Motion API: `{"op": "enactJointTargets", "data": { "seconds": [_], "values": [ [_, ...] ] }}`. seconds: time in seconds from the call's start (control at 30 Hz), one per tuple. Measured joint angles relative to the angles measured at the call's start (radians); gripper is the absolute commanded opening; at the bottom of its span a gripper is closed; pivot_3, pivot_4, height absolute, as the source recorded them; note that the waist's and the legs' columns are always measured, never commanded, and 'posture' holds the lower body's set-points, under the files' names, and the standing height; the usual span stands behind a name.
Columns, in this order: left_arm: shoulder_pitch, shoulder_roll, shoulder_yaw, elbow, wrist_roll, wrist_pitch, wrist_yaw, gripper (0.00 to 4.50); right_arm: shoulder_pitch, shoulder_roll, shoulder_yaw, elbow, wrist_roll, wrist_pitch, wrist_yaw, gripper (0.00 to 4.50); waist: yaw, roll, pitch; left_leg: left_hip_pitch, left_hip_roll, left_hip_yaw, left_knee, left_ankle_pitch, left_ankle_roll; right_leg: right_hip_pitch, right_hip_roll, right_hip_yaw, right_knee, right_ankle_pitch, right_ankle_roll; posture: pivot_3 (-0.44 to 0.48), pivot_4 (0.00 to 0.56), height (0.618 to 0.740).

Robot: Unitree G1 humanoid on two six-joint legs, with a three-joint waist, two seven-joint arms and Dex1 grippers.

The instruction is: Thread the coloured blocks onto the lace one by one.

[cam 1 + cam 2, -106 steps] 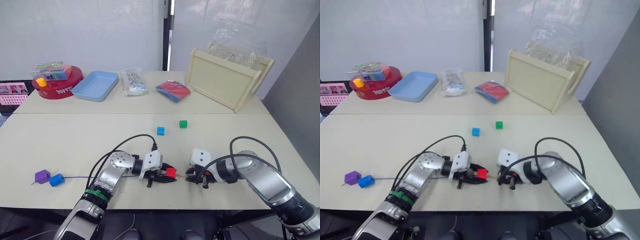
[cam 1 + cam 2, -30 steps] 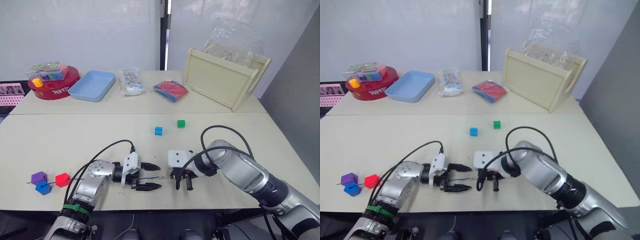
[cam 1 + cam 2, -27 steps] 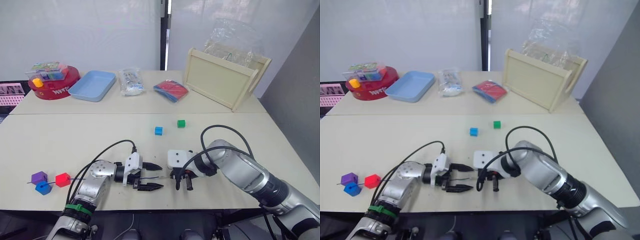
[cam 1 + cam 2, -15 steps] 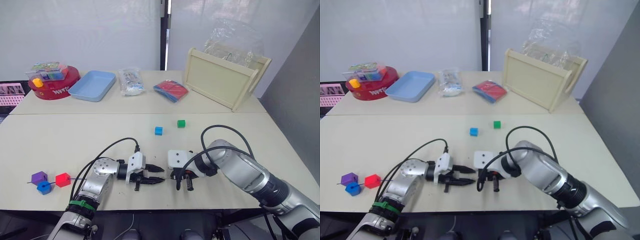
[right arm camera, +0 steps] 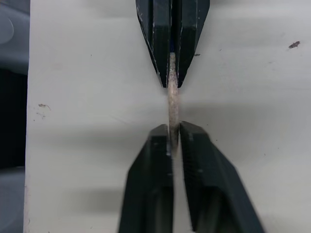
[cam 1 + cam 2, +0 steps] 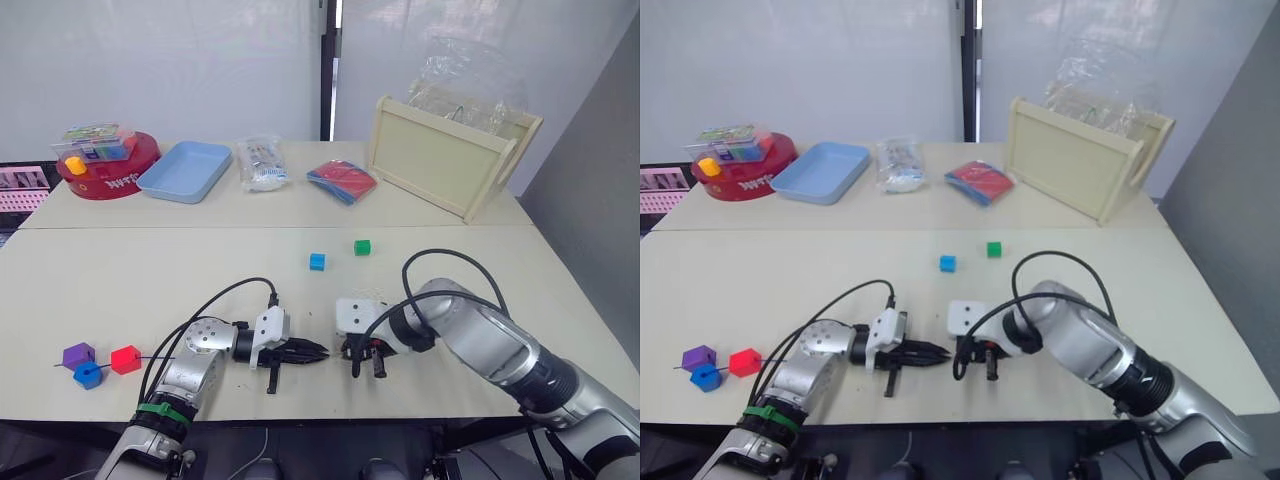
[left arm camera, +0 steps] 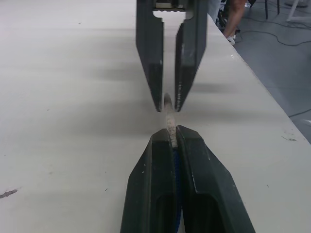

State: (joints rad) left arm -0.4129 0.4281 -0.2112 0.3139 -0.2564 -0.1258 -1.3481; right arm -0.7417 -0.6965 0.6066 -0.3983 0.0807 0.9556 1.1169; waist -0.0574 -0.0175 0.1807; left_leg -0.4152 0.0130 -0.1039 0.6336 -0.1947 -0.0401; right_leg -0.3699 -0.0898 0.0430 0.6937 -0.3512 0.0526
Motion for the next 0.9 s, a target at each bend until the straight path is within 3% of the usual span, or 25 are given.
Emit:
{"op": "enactJointTargets", "data": {
  "seconds": [0.27, 0.4, 0.53, 0.67, 0.9],
  "values": [
    [0.064, 0.049, 0.057, -0.048, -0.026, 0.024, 0.023, 0.00, 0.172, -0.055, -0.368, -0.034, 0.212, 0.055, -0.016, 4.37, 0.011, 0.000, 0.000, 0.001, 0.000, 0.000, 0.000, 0.000, 0.000, 0.001, 0.000, 0.000, -0.001, 0.000, 0.000, 0.000, 0.150, 0.740],
    [0.101, 0.058, 0.079, -0.078, -0.053, 0.044, 0.031, 0.00, 0.243, 0.137, -0.583, 0.006, 0.246, -0.024, -0.207, 4.37, 0.007, -0.001, -0.001, 0.001, 0.000, 0.000, 0.000, 0.000, 0.000, 0.001, 0.000, 0.001, 0.000, 0.000, 0.000, 0.000, 0.150, 0.740],
    [0.118, 0.078, 0.096, -0.108, -0.061, 0.069, 0.046, 0.00, 0.281, 0.260, -0.670, 0.058, 0.240, -0.085, -0.374, 4.37, 0.013, -0.001, -0.001, 0.000, 0.000, 0.000, 0.000, 0.000, 0.000, 0.001, -0.001, 0.001, 0.000, 0.000, 0.000, 0.000, 0.150, 0.740],
    [0.123, 0.078, 0.104, -0.143, -0.062, 0.087, 0.071, 0.00, 0.298, 0.372, -0.674, 0.180, 0.188, -0.200, -0.537, 4.37, 0.011, -0.001, -0.001, 0.001, 0.000, 0.001, 0.000, 0.000, 0.000, 0.001, -0.001, 0.001, 0.000, 0.000, 0.000, 0.000, 0.150, 0.740],
    [0.142, 0.070, 0.106, -0.184, -0.065, 0.115, 0.100, 0.00, 0.198, 0.441, -0.668, 0.482, 0.093, -0.425, -0.702, 4.37, 0.003, -0.001, -0.001, 0.001, 0.000, 0.001, -0.001, 0.000, -0.001, 0.000, 0.000, 0.001, 0.000, 0.000, 0.000, 0.000, 0.150, 0.740]
  ]
}}
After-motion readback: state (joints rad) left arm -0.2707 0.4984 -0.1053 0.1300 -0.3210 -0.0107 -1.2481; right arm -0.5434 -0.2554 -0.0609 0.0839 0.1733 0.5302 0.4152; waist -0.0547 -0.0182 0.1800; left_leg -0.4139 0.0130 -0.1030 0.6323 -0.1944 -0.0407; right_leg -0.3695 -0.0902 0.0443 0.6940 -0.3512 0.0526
